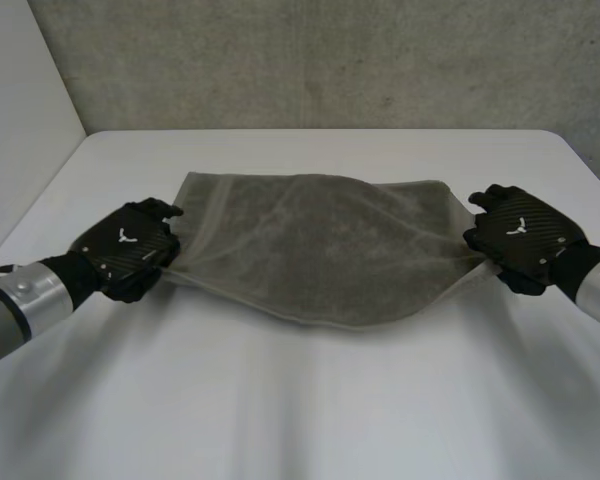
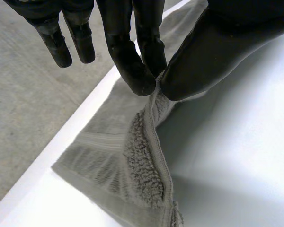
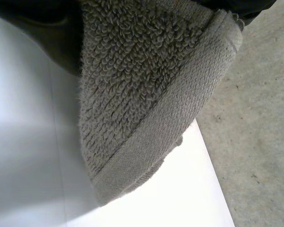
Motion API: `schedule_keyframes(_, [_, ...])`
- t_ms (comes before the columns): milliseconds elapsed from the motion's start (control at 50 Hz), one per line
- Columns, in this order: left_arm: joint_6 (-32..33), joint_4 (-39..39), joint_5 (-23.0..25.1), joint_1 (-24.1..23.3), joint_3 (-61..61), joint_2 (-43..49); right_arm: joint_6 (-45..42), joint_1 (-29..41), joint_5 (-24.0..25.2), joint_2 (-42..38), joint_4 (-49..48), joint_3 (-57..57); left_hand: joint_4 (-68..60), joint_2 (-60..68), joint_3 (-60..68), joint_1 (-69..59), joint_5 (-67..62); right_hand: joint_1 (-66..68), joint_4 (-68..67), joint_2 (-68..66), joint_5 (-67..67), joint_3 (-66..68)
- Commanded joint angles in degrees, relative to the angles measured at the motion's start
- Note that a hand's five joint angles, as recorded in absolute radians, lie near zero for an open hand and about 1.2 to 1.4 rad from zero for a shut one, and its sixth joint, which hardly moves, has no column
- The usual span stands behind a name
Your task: Fold the towel.
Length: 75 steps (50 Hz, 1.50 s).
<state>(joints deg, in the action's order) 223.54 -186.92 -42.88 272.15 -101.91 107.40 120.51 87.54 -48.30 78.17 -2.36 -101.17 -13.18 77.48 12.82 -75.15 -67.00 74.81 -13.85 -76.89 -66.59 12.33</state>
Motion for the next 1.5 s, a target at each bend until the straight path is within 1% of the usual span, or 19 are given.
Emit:
schedule_keyframes(20, [-0.65,2.43,0.25,3.21,-2.41,-6.15,-5.71,-5.79,8.2,1.98,8.84,-0.26,3.18,2.52,-2.82,-4.85,-3.0,5.19,3.85,-3.11,-3.41,-2.33])
schedule_keyframes(180, [-0.56,6.48,2.71,8.49,-4.96,-14.23,-11.96,-7.65,14.27,2.34,20.62,-0.7,3.18,2.52,-2.82,-4.85,-3.0,5.19,3.85,-3.11,-3.41,-2.33])
schedule_keyframes(280, [-0.65,8.41,4.11,12.17,-5.57,-17.13,-13.81,-7.12,14.98,1.99,25.99,-1.92,3.18,2.52,-2.82,-4.85,-3.0,5.19,3.85,-3.11,-3.41,-2.33])
schedule_keyframes(400, [0.23,9.82,4.12,12.88,-6.54,-17.57,-15.31,-6.07,14.9,2.86,28.9,-4.3,3.18,2.52,-2.82,-4.85,-3.0,5.19,3.85,-3.11,-3.41,-2.33])
schedule_keyframes(580, [0.85,10.52,4.2,15.69,-6.46,-18.01,-15.66,0.52,15.07,5.76,34.08,-9.22,3.18,2.52,-2.82,-4.85,-3.0,5.19,3.85,-3.11,-3.41,-2.33])
schedule_keyframes(740, [-0.03,10.35,3.85,16.31,-0.93,-15.91,-12.67,1.84,16.48,6.03,35.41,-2.54,3.18,2.52,-2.82,-4.85,-3.0,5.19,3.85,-3.11,-3.41,-2.33])
schedule_keyframes(840, [-1.52,10.08,2.71,13.23,4.71,-8.69,-6.43,1.4,15.16,0.49,32.16,4.4,3.18,2.52,-2.82,-4.85,-3.0,5.19,3.85,-3.11,-3.41,-2.33])
schedule_keyframes(860, [-2.92,9.99,1.58,10.54,6.88,-6.08,-4.95,1.58,13.51,-2.38,31.2,6.66,3.18,2.52,-2.82,-4.85,-3.0,5.19,3.85,-3.11,-3.41,-2.33])
schedule_keyframes(880, [-2.93,9.99,1.57,10.51,6.9,-6.06,-3.98,1.75,11.14,-4.76,30.67,8.42,3.18,2.52,-2.82,-4.85,-3.0,5.19,3.85,-3.11,-3.41,-2.33])
schedule_keyframes(900, [-4.5,9.91,-0.35,7.64,8.99,-3.71,-3.97,1.76,11.12,-4.78,30.66,8.44,3.18,2.52,-2.82,-4.85,-3.0,5.19,3.85,-3.11,-3.41,-2.33])
schedule_keyframes(920, [-5.82,9.73,-2.72,5.61,11.02,-1.25,-3.45,1.93,8.6,-6.09,30.4,9.75,3.18,2.52,-2.82,-4.85,-3.0,5.19,3.85,-3.11,-3.41,-2.33])
schedule_keyframes(940, [-5.83,9.73,-2.74,5.59,11.04,-1.22,-3.18,2.11,6.13,-7.15,30.14,10.72,3.18,2.52,-2.82,-4.85,-3.0,5.19,3.85,-3.11,-3.41,-2.33])
schedule_keyframes(980, [-7.14,8.86,-7.29,1.91,15.06,4.29,-2.92,2.28,3.93,-8.03,29.79,11.34,3.18,2.52,-2.82,-4.85,-3.0,5.19,3.85,-3.11,-3.41,-2.33])
schedule_keyframes(1080, [-7.85,5.0,-11.25,-2.48,20.34,9.92,0.23,2.98,1.11,-10.58,25.58,11.69,3.18,2.52,-2.82,-4.85,-3.0,5.19,3.85,-3.11,-3.41,-2.33])
schedule_keyframes(1220, [-12.25,-4.51,-16.71,-4.78,26.77,15.39,13.43,2.9,0.31,-11.02,15.19,11.61,3.18,2.52,-2.82,-4.85,-3.0,5.19,3.85,-3.11,-3.41,-2.33])
schedule_keyframes(1300, [-16.45,-11.34,-20.05,-7.15,30.8,19.15,17.73,3.51,-3.72,-11.72,9.23,11.52,3.18,2.52,-2.82,-4.85,-3.0,5.19,3.85,-3.11,-3.41,-2.33])
schedule_keyframes(1320, [-16.47,-11.36,-20.05,-7.16,30.81,19.17,17.74,3.51,-3.73,-11.73,9.22,11.52,3.18,2.52,-2.82,-4.85,-3.0,5.19,3.85,-3.11,-3.41,-2.33])
schedule_keyframes(1420, [-17.08,-16.46,-20.32,-8.48,32.74,22.42,20.01,5.7,-11.8,-14.88,2.82,11.61,3.18,2.52,-2.82,-4.85,-3.0,5.19,3.85,-3.11,-3.41,-2.33])
schedule_keyframes(1500, [-17.17,-20.67,-19.88,-9.79,33.71,24.87,23.27,6.5,-14.46,-15.77,-1.33,10.9,3.18,2.52,-2.82,-4.85,-3.0,5.19,3.85,-3.11,-3.41,-2.33])
